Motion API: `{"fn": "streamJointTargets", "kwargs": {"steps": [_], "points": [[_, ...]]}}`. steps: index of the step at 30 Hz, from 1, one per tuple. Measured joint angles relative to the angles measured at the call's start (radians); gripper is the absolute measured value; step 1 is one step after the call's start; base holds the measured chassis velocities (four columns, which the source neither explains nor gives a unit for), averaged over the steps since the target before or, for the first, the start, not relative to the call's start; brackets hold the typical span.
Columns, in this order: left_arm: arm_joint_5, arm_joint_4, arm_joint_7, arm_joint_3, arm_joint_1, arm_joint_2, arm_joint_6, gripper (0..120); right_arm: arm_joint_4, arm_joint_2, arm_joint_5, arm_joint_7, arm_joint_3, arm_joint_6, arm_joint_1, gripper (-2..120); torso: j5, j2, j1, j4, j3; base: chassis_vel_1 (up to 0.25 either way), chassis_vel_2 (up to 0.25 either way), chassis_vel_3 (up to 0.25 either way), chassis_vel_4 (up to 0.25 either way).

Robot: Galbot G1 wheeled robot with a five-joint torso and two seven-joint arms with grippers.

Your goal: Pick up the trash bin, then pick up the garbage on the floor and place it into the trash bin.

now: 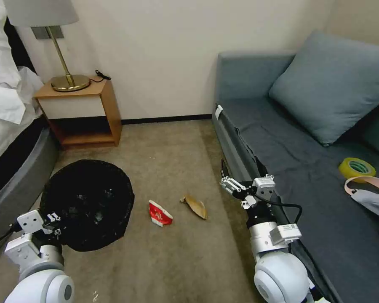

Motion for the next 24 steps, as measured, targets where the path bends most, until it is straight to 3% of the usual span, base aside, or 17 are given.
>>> {"fn": "streamJointTargets", "kwargs": {"steps": [8, 16, 20, 24], "points": [[-0.009, 0.005, 0.000, -0.009, -0.003, 0.003, 0.000, 2, -0.015, -0.006, 0.006, -0.008, -0.007, 0.016, 0.016, 100, 0.0002, 0.000, 0.000, 0.0000, 0.000, -0.181, 0.179, 0.173, -0.184], [-0.010, 0.009, 0.001, -0.013, -0.006, 0.003, -0.001, 2, -0.044, -0.031, 0.023, -0.038, -0.026, 0.046, 0.049, 100, 0.0001, 0.000, 0.000, 0.0000, 0.000, -0.037, 0.049, 0.044, -0.031], [-0.011, 0.004, 0.001, -0.015, -0.008, 0.005, 0.002, 2, -0.062, -0.066, 0.064, -0.042, -0.043, 0.045, 0.092, 100, 0.0001, 0.000, 0.000, 0.0000, 0.000, 0.000, 0.000, 0.000, 0.000], [-0.015, -0.028, 0.001, -0.018, -0.008, 0.001, 0.023, 2, -0.074, -0.156, 0.205, -0.064, -0.080, 0.041, 0.158, 100, 0.0002, 0.000, 0.000, 0.0002, 0.000, 0.000, 0.000, 0.000, 0.000]]}}
